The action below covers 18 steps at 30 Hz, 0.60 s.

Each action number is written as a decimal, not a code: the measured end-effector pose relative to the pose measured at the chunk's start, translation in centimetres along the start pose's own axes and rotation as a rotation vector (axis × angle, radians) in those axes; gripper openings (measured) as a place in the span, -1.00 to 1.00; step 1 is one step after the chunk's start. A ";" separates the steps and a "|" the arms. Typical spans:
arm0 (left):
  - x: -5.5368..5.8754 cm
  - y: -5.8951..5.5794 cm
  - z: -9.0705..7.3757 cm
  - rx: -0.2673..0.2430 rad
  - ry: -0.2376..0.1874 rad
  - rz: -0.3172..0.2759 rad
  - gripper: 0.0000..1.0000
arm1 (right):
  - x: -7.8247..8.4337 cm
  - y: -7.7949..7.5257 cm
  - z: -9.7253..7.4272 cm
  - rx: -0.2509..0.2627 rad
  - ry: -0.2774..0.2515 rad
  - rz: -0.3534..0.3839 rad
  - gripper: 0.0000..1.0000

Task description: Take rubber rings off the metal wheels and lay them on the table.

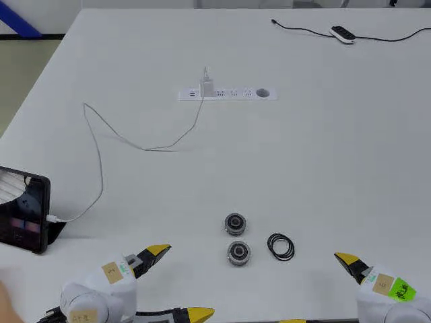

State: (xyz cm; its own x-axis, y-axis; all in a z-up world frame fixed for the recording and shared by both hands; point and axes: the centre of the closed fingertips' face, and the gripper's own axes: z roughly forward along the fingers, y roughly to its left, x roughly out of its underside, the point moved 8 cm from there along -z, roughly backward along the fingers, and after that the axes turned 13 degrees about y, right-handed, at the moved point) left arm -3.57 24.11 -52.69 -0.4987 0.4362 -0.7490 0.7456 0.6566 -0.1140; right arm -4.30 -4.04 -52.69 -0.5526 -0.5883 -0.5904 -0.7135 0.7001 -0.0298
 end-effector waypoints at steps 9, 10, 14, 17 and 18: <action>0.0 -0.2 -0.6 -0.030 -0.030 -0.019 0.89 | -0.3 -0.3 -0.6 0.022 -0.033 0.021 0.91; 0.0 -0.2 -0.7 -0.030 -0.032 -0.021 0.89 | -0.3 -0.2 -0.6 0.023 -0.029 0.019 0.91; 0.0 -0.4 -0.9 -0.035 -0.037 -0.023 0.89 | -0.2 -0.1 -0.9 0.026 -0.029 0.012 0.92; 0.2 -0.3 -0.9 -0.037 -0.040 -0.025 0.89 | -0.2 -0.1 -0.9 0.030 -0.032 0.012 0.92; 0.2 -0.3 -0.9 -0.037 -0.041 -0.025 0.89 | -0.3 -0.1 -0.9 0.031 -0.033 0.013 0.92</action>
State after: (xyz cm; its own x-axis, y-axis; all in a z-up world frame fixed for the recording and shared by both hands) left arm -4.30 24.61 -52.23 -0.4977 0.3941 -0.7727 0.7160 0.6895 -0.1095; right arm -4.44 -4.34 -51.77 -0.5467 -0.5657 -0.6174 -0.6926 0.7199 -0.0463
